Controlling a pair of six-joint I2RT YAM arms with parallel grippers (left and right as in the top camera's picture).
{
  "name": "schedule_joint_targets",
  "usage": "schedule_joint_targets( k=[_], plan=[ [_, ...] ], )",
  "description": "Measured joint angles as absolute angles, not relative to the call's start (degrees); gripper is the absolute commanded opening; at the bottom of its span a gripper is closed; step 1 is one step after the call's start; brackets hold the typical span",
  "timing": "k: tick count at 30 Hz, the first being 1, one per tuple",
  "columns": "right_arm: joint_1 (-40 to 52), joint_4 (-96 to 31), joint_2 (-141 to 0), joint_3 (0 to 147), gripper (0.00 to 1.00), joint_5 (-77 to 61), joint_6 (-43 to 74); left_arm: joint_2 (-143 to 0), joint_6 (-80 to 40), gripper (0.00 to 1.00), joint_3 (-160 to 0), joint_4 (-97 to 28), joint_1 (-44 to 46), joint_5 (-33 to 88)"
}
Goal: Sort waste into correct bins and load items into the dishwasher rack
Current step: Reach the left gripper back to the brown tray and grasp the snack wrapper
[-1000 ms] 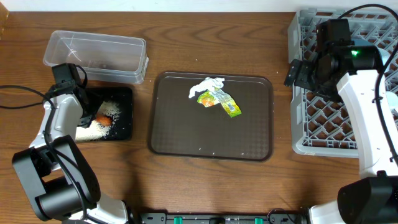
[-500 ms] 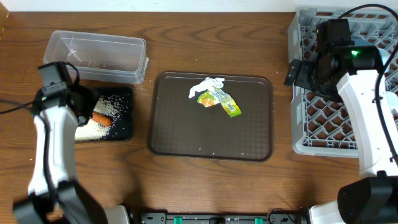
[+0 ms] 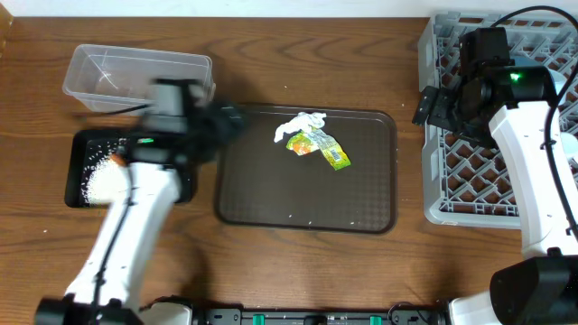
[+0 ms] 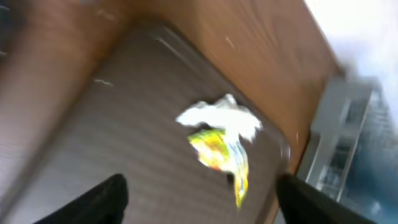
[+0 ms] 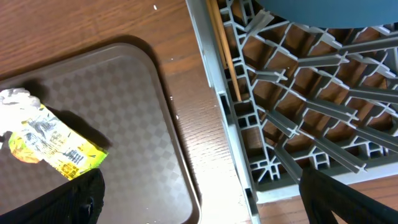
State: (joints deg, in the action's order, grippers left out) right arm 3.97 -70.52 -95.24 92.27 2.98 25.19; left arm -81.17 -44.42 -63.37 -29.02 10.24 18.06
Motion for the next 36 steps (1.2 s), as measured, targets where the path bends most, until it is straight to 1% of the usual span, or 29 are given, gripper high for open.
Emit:
schedule_joint_targets(
  k=[3, 6, 9, 11, 16, 19, 26, 30, 36],
  plan=[
    [4.0, -70.5, -95.2, 92.3, 0.99, 3.0, 25.2, -84.5, -44.9, 0.89, -63.4, -24.8, 19.4, 13.9],
    [4.0, -70.5, -95.2, 92.3, 0.99, 3.0, 25.2, -89.0, -44.9, 0.93, -63.4, -20.9, 26.9, 9.4],
    [4.0, -70.5, -95.2, 92.3, 0.99, 3.0, 25.2, -93.9, -45.1, 0.95, -63.5, -17.0, 31.7, 6.4],
    [4.0, -70.5, -95.2, 92.3, 0.99, 3.0, 25.2, -97.4, -45.3, 0.95, -63.5, -16.2, 33.8, 5.1],
    [4.0, -70.5, -95.2, 92.3, 0.99, 3.0, 25.2, -104.7, -49.6, 0.95, -64.7, -15.8, 35.4, 3.8],
    [4.0, -70.5, -95.2, 92.3, 0.99, 3.0, 25.2, -106.8, -52.8, 0.95, -64.9, -13.4, 35.3, 3.9],
    [4.0, -70.5, -95.2, 92.3, 0.99, 3.0, 25.2, -107.4, -59.3, 0.95, -65.3, -9.4, 35.9, 4.3],
    [4.0, -70.5, -95.2, 92.3, 0.99, 3.0, 25.2, -107.4, -62.4, 0.9, -65.9, -8.4, 37.2, 4.3],
    [4.0, -70.5, -95.2, 92.3, 0.99, 3.0, 25.2, -109.4, -66.1, 0.9, -66.1, -7.9, 38.3, 3.8]
  ],
)
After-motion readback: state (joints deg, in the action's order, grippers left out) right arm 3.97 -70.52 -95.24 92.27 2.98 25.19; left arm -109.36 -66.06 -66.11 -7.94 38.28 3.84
